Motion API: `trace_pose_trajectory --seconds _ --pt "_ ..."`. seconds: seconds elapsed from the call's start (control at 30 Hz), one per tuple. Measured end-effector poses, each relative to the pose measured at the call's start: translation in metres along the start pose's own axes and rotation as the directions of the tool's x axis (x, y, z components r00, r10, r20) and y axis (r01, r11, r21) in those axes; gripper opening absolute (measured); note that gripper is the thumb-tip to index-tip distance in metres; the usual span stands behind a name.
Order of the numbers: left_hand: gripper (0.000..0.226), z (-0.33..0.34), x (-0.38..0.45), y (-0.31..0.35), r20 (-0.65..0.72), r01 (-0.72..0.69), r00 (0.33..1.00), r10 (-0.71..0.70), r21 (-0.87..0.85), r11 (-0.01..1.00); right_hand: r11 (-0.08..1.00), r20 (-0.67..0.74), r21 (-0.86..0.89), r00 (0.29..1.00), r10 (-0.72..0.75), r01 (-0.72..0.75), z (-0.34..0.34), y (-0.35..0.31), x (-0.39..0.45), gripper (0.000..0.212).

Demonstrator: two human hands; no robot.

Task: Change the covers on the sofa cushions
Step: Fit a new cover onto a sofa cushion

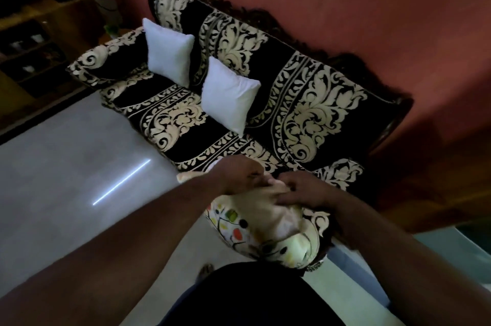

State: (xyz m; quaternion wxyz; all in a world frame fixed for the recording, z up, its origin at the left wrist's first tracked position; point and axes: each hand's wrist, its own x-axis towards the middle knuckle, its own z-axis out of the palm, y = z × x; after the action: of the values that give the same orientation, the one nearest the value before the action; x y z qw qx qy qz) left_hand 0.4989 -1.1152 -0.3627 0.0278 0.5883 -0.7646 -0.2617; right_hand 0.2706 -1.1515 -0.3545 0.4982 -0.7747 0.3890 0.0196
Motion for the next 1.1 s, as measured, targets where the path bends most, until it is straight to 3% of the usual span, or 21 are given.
trace_pose_trajectory --seconds 0.13,0.3,0.47,0.53,0.6,0.67,0.7,0.77,0.83,0.9,1.0,1.03,1.1 --pt "0.046 0.011 0.042 0.013 0.184 -0.119 0.977 0.113 0.025 0.993 0.994 -0.092 0.022 0.989 0.112 -0.111 -0.044 0.069 -0.054 0.021" --pt "0.036 0.062 0.091 0.048 0.383 -0.22 0.907 0.173 0.083 0.972 0.958 0.057 -0.13 0.963 0.263 -0.254 -0.058 0.142 -0.102 0.033" --pt "0.032 0.102 0.116 0.061 0.303 -0.315 0.925 0.227 0.283 0.906 0.87 0.14 -0.2 0.866 0.48 -0.45 -0.063 0.176 -0.135 0.047" --pt "0.033 0.108 0.121 0.062 0.31 -0.32 0.921 0.235 0.261 0.911 0.847 0.144 -0.194 0.84 0.523 -0.495 -0.068 0.18 -0.133 0.069" --pt "0.045 0.113 0.125 0.063 0.298 -0.359 0.91 0.289 0.212 0.909 0.835 -0.047 -0.238 0.865 0.5 -0.496 -0.068 0.181 -0.115 0.08" --pt "0.057 0.115 0.129 0.064 0.265 -0.39 0.899 0.348 0.123 0.913 0.829 -0.293 -0.319 0.879 0.375 -0.46 -0.057 0.179 -0.086 0.062" --pt "0.052 0.116 0.132 0.063 0.241 -0.403 0.894 0.378 0.06 0.913 0.865 -0.313 -0.28 0.891 0.328 -0.417 -0.046 0.177 -0.067 0.061" --pt "0.034 0.117 0.137 0.06 0.249 -0.401 0.881 0.402 -0.058 0.914 0.925 -0.231 -0.23 0.94 0.251 -0.303 -0.026 0.166 -0.04 0.07" --pt "0.033 0.113 0.142 0.049 0.34 -0.397 0.848 0.406 -0.099 0.912 0.924 -0.145 -0.276 0.962 0.233 -0.265 -0.015 0.166 -0.024 0.07" --pt "0.049 0.112 0.145 0.023 0.436 -0.442 0.809 0.395 0.008 0.897 0.924 -0.102 -0.254 0.957 0.27 -0.288 -0.014 0.172 -0.02 0.069" --pt "0.07 0.111 0.148 -0.005 0.551 -0.534 0.775 0.311 0.307 0.788 0.923 -0.046 -0.182 0.941 0.336 -0.339 -0.019 0.179 -0.018 0.066" --pt "0.062 0.112 0.15 -0.004 0.549 -0.523 0.779 0.303 0.303 0.796 0.932 -0.017 -0.171 0.946 0.322 -0.321 -0.02 0.18 -0.018 0.061" --pt "0.04 0.113 0.155 0.012 0.477 -0.463 0.806 0.35 0.141 0.875 0.941 0.065 -0.151 0.947 0.314 -0.302 -0.023 0.176 -0.022 0.059"
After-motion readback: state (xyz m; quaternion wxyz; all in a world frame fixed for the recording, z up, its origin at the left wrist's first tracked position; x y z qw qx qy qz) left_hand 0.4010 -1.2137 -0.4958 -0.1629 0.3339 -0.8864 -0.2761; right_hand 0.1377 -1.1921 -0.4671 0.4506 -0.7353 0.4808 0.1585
